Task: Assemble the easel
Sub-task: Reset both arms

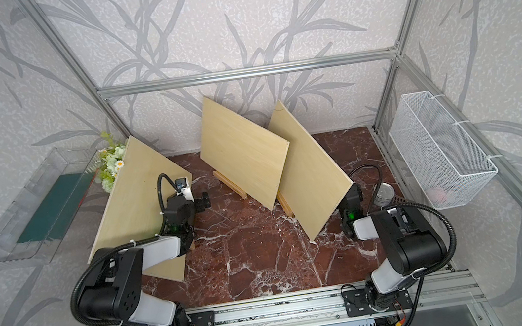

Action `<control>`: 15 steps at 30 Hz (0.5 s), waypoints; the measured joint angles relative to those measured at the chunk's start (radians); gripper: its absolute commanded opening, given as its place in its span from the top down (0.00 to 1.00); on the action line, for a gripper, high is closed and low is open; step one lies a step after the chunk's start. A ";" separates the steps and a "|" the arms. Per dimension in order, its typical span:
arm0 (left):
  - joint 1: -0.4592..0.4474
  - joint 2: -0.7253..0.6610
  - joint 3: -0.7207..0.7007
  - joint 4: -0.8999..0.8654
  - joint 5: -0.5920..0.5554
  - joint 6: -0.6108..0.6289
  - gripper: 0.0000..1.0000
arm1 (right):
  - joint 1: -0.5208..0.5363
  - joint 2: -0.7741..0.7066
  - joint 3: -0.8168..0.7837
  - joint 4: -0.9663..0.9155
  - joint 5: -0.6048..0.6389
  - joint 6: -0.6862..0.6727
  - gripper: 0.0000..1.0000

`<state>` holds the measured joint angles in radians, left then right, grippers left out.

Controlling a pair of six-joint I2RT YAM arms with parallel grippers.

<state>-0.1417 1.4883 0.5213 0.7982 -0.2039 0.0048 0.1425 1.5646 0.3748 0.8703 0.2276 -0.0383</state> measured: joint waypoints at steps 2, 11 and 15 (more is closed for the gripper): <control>0.010 -0.084 -0.002 -0.061 -0.011 0.001 0.01 | 0.000 0.000 0.000 0.000 0.000 0.000 0.01; 0.050 -0.163 -0.021 -0.132 0.048 -0.005 0.03 | 0.000 0.000 0.000 0.000 0.000 0.000 0.01; 0.109 -0.150 -0.005 -0.179 0.144 -0.029 0.04 | 0.000 0.000 0.000 0.000 0.000 0.000 0.01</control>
<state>-0.0330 1.3380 0.5159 0.6189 -0.0597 -0.0242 0.1425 1.5646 0.3748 0.8700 0.2279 -0.0383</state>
